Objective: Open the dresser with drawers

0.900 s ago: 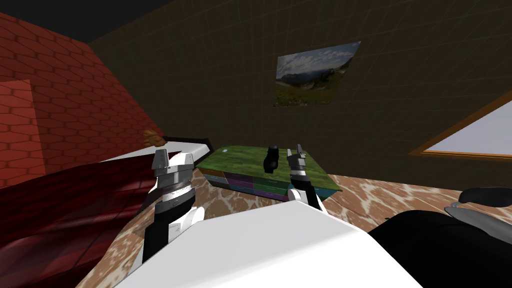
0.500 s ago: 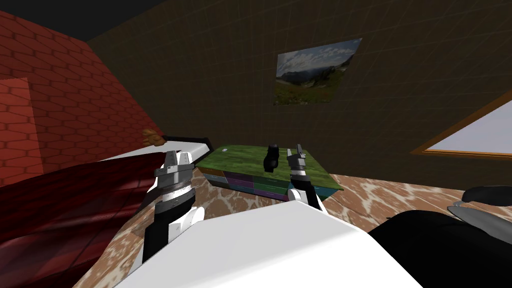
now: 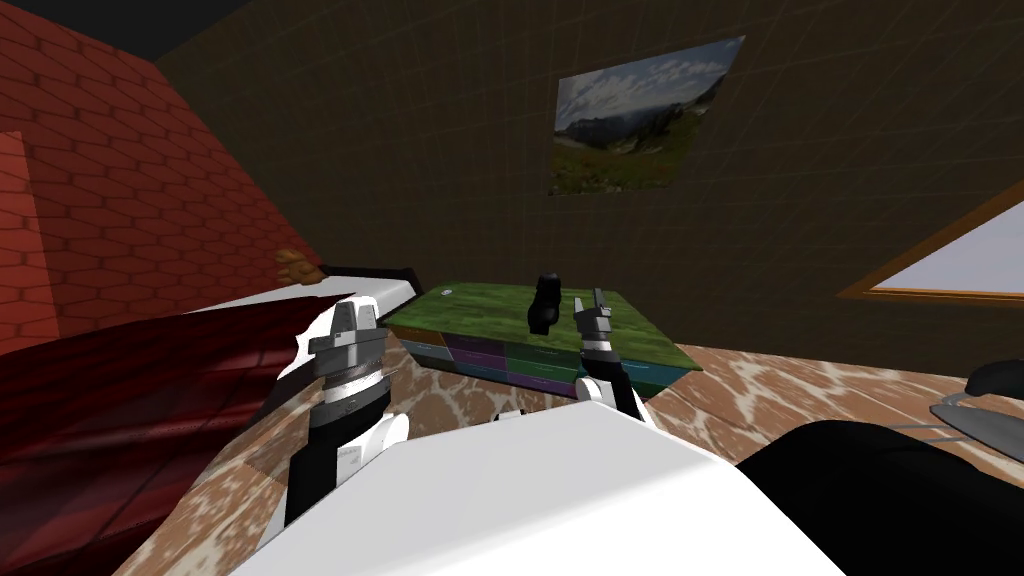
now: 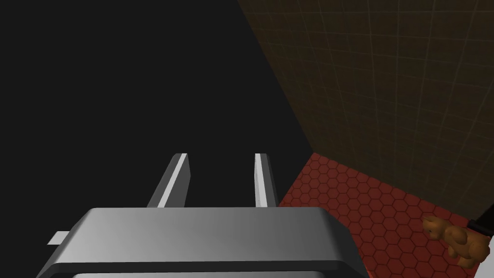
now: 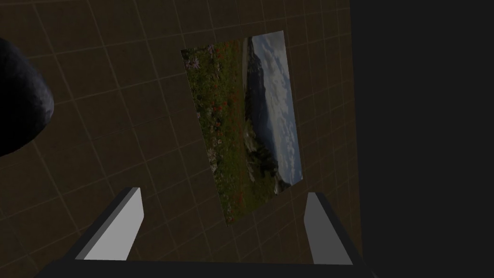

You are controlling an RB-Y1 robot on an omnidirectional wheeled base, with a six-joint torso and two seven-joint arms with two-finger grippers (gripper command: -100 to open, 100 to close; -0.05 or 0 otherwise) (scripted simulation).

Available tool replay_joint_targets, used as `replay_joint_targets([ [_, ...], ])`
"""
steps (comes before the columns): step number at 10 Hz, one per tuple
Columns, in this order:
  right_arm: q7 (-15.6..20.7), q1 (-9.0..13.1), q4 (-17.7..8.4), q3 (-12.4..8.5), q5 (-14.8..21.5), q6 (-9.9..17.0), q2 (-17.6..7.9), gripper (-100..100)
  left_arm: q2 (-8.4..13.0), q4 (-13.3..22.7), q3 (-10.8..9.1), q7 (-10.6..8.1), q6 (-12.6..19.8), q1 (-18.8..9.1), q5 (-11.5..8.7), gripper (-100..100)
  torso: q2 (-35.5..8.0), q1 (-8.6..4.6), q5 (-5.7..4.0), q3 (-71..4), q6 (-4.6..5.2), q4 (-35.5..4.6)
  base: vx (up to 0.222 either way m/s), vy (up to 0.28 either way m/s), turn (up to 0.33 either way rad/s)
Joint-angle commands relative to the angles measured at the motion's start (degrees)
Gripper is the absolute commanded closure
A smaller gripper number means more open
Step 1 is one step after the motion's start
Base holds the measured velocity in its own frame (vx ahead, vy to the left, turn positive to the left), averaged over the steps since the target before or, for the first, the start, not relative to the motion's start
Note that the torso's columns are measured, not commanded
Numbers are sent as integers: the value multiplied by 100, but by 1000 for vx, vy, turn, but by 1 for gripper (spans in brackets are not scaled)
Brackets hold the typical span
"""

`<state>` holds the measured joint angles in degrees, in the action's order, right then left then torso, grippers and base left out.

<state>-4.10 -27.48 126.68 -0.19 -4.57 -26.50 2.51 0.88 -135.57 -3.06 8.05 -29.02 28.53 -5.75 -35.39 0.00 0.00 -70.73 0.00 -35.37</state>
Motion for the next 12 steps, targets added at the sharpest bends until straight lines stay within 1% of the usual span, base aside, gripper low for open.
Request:
replay_joint_targets([
  [1,16,18,-82,14,73,97,-252,-100,0,0,0,0,0,0,0,0,-423,0,0,-846,0,-423,1,12,85],
  [2,32,36,-164,27,147,197,-416,-100,0,2,0,0,1,0,0,0,-617,3,1,-1240,-2,-612,-8,27,182],
  [5,109,118,-553,93,513,653,-854,-100,-1,3,1,0,1,0,0,0,-691,7,2,-1381,-1,-690,-21,47,231],
  [6,109,118,-553,93,513,682,-854,-100,-1,3,1,0,1,0,0,0,-691,6,2,-1383,-1,-691,-14,40,85],
  [7,143,153,-724,122,678,890,-962,-100,-1,3,0,0,1,1,0,0,-689,-4,0,-1385,4,-691,-15,45,220],
  [8,143,153,-724,122,678,900,-962,-100,-1,3,1,0,1,0,0,0,-689,-2,-1,-1385,-2,-691,-10,35,117],
  [10,221,233,-1094,188,1063,1279,-1137,-100,-1,3,1,0,1,0,0,0,-687,1,0,-1385,-3,-691,-8,55,306],
  [11,221,233,-1115,188,1063,1408,-1137,-100,-1,3,1,0,1,0,0,0,-688,10,2,-1385,-2,-691,-8,52,137],
  [12,264,276,-1333,225,1280,1643,-1207,-100,-1,3,0,0,1,1,0,0,-692,0,1,-1383,5,-691,-10,61,233],
])
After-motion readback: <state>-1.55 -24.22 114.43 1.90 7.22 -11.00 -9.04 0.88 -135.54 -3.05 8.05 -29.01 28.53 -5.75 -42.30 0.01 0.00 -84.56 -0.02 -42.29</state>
